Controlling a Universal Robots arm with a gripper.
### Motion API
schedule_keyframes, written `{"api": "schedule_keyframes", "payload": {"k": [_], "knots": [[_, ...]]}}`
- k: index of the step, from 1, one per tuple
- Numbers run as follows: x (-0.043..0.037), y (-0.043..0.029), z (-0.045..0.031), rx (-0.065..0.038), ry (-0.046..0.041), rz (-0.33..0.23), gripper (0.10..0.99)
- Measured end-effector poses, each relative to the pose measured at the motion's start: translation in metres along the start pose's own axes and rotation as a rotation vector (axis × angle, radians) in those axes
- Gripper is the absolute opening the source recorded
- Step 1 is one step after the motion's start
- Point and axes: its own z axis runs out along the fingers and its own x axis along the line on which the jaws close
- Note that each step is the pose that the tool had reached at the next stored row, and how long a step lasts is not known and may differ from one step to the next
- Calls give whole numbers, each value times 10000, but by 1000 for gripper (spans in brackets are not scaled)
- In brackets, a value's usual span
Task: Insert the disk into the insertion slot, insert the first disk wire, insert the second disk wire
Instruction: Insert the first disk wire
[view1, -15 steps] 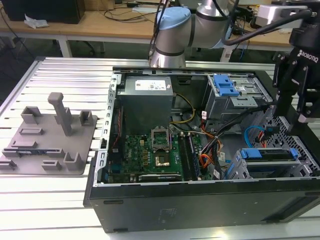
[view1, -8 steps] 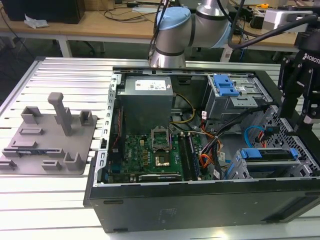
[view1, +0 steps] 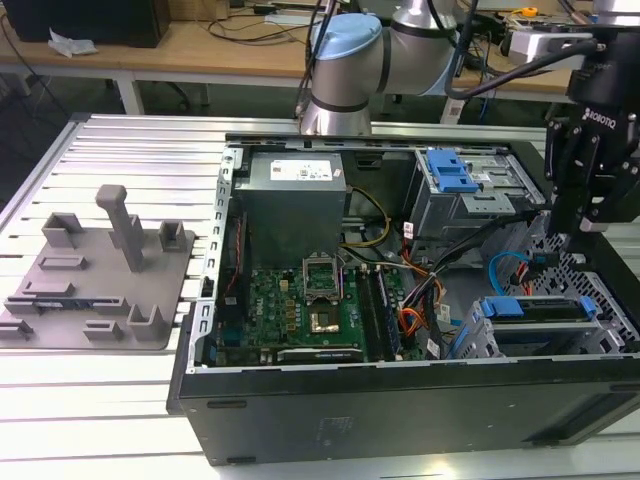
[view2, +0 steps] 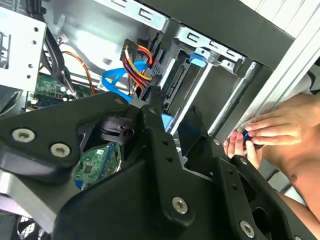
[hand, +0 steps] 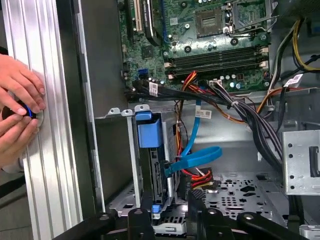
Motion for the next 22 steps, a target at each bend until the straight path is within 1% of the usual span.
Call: {"api": "schedule_keyframes", "payload": {"k": [1, 4, 9, 14, 15, 16, 18, 19, 22], "knots": [[-5, 2, 20, 21, -1, 50, 412], [-19, 5, 56, 40, 2, 115, 412], [-144, 22, 173, 46, 2, 119, 412], [-181, 29, 255, 106, -4, 142, 412], [-185, 31, 266, 186, -8, 177, 412], [-186, 36, 272, 297, -19, 225, 412], [-189, 42, 277, 389, -22, 282, 412], [-194, 48, 283, 414, -23, 320, 412], [-207, 69, 292, 408, -14, 451, 412]]}}
